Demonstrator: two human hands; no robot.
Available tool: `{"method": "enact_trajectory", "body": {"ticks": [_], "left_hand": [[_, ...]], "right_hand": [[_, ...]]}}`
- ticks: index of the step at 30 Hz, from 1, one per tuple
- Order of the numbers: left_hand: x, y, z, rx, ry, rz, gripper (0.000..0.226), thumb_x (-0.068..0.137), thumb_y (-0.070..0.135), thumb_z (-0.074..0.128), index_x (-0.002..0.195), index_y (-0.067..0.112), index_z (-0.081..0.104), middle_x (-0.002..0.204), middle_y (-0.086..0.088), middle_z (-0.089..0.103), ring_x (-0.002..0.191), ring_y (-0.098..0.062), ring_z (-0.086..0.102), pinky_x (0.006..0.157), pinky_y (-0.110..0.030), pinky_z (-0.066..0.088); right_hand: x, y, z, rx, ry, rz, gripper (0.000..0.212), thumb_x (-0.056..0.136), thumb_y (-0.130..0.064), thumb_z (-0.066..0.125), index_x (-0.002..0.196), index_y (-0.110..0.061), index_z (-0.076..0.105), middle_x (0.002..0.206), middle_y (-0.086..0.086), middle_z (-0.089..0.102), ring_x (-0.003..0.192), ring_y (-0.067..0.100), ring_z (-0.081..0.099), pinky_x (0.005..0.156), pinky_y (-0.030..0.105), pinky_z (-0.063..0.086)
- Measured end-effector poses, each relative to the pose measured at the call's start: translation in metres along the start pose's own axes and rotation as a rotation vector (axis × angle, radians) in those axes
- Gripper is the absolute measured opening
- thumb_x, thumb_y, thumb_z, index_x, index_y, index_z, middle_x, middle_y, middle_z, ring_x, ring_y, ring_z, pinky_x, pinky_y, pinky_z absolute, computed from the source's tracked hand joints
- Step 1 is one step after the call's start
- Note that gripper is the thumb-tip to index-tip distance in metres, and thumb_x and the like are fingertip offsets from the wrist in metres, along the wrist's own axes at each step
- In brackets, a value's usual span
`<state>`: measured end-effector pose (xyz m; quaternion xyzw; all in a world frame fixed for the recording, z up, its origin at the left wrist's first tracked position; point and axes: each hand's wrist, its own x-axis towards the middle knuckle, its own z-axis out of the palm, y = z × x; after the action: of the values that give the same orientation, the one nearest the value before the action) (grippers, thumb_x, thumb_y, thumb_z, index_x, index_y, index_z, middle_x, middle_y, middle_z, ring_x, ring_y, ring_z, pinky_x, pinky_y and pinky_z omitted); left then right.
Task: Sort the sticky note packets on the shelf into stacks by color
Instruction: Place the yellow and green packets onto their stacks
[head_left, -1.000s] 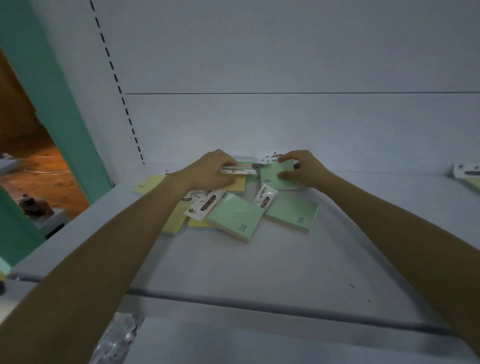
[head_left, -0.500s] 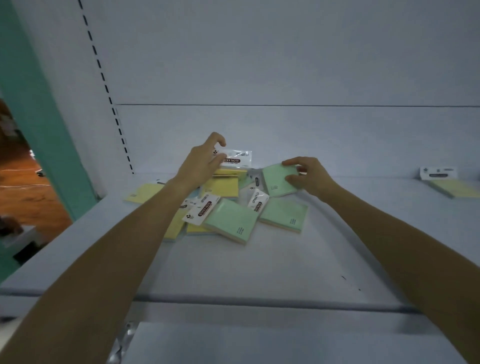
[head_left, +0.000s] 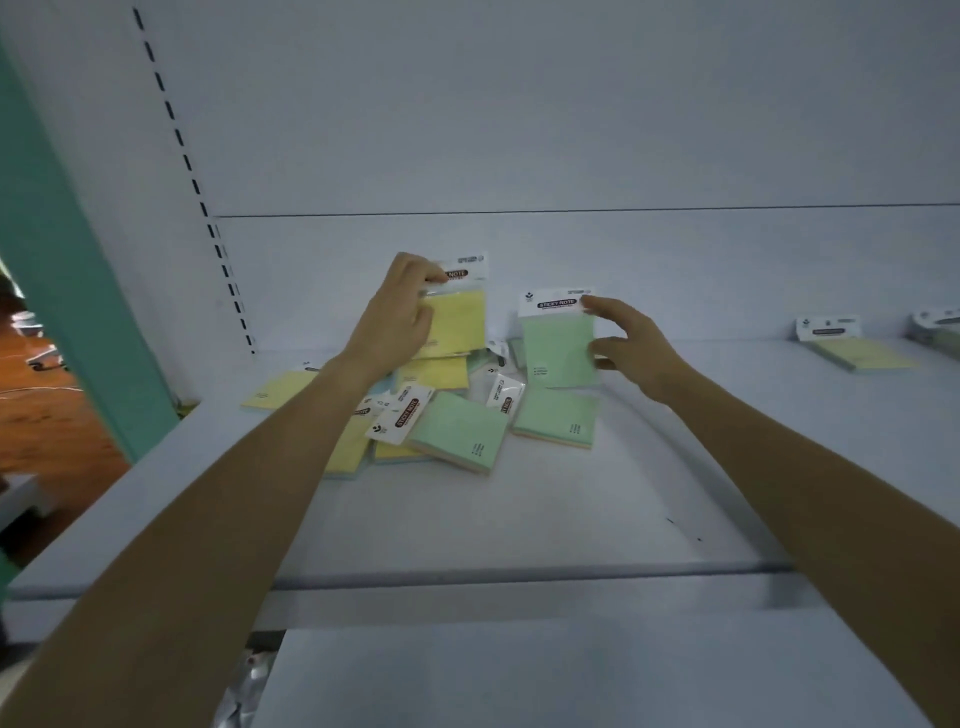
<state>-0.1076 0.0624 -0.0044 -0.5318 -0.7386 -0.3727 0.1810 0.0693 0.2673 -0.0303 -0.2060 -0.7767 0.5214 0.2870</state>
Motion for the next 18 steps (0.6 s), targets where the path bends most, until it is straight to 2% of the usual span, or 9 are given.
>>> {"method": "enact_trajectory", "body": {"ticks": [3, 5, 7, 9, 11, 13, 16, 18], "left_hand": [[0.011, 0.011, 0.004, -0.095, 0.043, -0.015, 0.025, 0.085, -0.002, 0.048, 0.107, 0.006, 0.058, 0.102, -0.008, 0.044, 0.102, -0.025, 0.054, 0.089, -0.032, 0.048], [0.017, 0.022, 0.012, -0.126, 0.053, -0.028, 0.021, 0.088, 0.003, 0.049, 0.103, 0.006, 0.062, 0.091, -0.001, 0.047, 0.091, -0.022, 0.053, 0.087, -0.035, 0.047], [0.02, 0.037, 0.025, -0.17, 0.056, -0.056, 0.022, 0.088, 0.002, 0.051, 0.106, 0.005, 0.063, 0.098, -0.006, 0.058, 0.089, -0.015, 0.051, 0.086, -0.024, 0.046], [0.021, 0.053, 0.039, -0.263, 0.044, -0.114, 0.026, 0.087, -0.001, 0.051, 0.111, 0.003, 0.06, 0.115, -0.011, 0.062, 0.093, -0.012, 0.051, 0.081, -0.011, 0.042], [0.022, 0.067, 0.055, -0.339, 0.02, -0.148, 0.029, 0.088, -0.002, 0.048, 0.115, 0.004, 0.056, 0.123, -0.011, 0.059, 0.096, -0.015, 0.053, 0.084, -0.017, 0.043], [0.022, 0.081, 0.071, -0.371, -0.01, -0.172, 0.034, 0.088, -0.003, 0.047, 0.119, 0.007, 0.053, 0.12, -0.008, 0.056, 0.09, -0.02, 0.054, 0.079, -0.025, 0.044], [0.024, 0.109, 0.093, -0.415, -0.035, -0.223, 0.043, 0.084, -0.007, 0.045, 0.124, 0.009, 0.049, 0.115, 0.001, 0.051, 0.084, -0.021, 0.053, 0.068, -0.02, 0.043], [0.028, 0.132, 0.11, -0.485, -0.048, -0.25, 0.041, 0.083, -0.009, 0.046, 0.12, 0.01, 0.051, 0.117, -0.004, 0.052, 0.085, -0.022, 0.054, 0.073, -0.025, 0.046]], "right_hand": [[-0.006, 0.0, -0.013, -0.022, 0.081, -0.038, 0.055, 0.082, 0.014, 0.04, 0.126, -0.016, 0.052, 0.133, 0.003, 0.048, 0.089, 0.021, 0.054, 0.084, 0.038, 0.052], [-0.012, 0.002, -0.024, -0.025, 0.125, -0.047, 0.056, 0.081, 0.013, 0.039, 0.124, -0.02, 0.054, 0.117, 0.005, 0.056, 0.085, 0.022, 0.053, 0.092, 0.045, 0.05], [-0.021, 0.004, -0.037, -0.024, 0.164, -0.045, 0.056, 0.081, 0.012, 0.039, 0.122, -0.022, 0.056, 0.106, 0.006, 0.057, 0.082, 0.022, 0.052, 0.093, 0.047, 0.051], [-0.031, 0.008, -0.053, -0.011, 0.199, -0.047, 0.056, 0.081, 0.013, 0.038, 0.122, -0.02, 0.056, 0.114, 0.0, 0.053, 0.079, 0.021, 0.053, 0.092, 0.045, 0.052], [-0.041, 0.013, -0.072, -0.005, 0.226, -0.043, 0.056, 0.082, 0.014, 0.038, 0.123, -0.019, 0.056, 0.122, -0.007, 0.047, 0.077, 0.019, 0.055, 0.091, 0.044, 0.052], [-0.05, 0.019, -0.094, -0.011, 0.247, -0.023, 0.056, 0.082, 0.013, 0.038, 0.125, -0.019, 0.054, 0.124, -0.01, 0.045, 0.081, 0.019, 0.056, 0.092, 0.043, 0.052], [-0.064, 0.029, -0.133, -0.024, 0.262, 0.006, 0.054, 0.083, 0.012, 0.038, 0.127, -0.017, 0.052, 0.123, -0.011, 0.044, 0.08, 0.017, 0.056, 0.092, 0.041, 0.052], [-0.072, 0.037, -0.163, -0.038, 0.274, 0.012, 0.055, 0.082, 0.013, 0.038, 0.126, -0.016, 0.053, 0.123, -0.009, 0.044, 0.075, 0.014, 0.055, 0.091, 0.041, 0.052]]}}
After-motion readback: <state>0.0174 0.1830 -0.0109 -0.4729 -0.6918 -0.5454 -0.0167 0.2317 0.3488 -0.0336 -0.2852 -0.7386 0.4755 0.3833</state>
